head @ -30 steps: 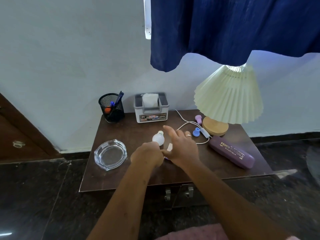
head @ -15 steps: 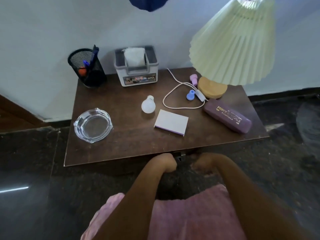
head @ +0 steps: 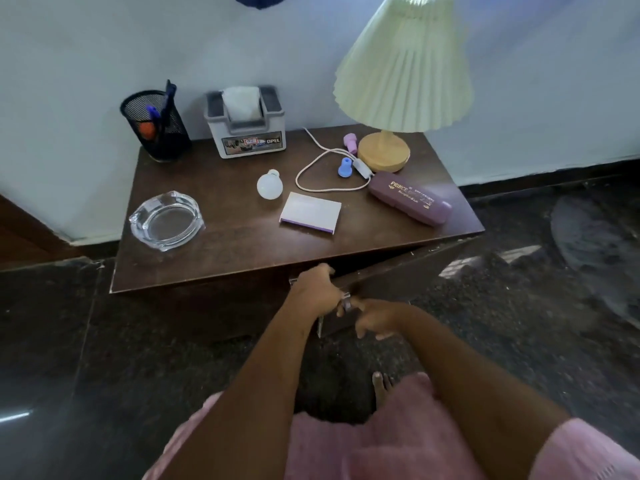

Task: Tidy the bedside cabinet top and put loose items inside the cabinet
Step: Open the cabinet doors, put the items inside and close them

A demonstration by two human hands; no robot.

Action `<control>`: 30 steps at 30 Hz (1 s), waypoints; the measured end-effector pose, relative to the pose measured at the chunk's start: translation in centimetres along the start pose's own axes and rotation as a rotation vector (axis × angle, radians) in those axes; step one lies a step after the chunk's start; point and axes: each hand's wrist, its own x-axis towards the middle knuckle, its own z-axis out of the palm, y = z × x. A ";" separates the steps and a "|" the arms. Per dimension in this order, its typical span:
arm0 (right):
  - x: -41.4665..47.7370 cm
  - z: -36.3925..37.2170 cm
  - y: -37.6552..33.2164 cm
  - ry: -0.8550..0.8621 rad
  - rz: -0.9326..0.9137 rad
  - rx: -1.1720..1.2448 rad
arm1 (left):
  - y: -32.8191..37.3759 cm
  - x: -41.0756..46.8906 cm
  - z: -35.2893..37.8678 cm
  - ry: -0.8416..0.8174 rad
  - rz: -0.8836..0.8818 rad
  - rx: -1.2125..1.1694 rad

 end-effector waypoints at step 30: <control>-10.3 -4.1 14.0 1.068 0.432 -0.077 | 8.4 -4.8 13.9 -0.578 0.201 -0.342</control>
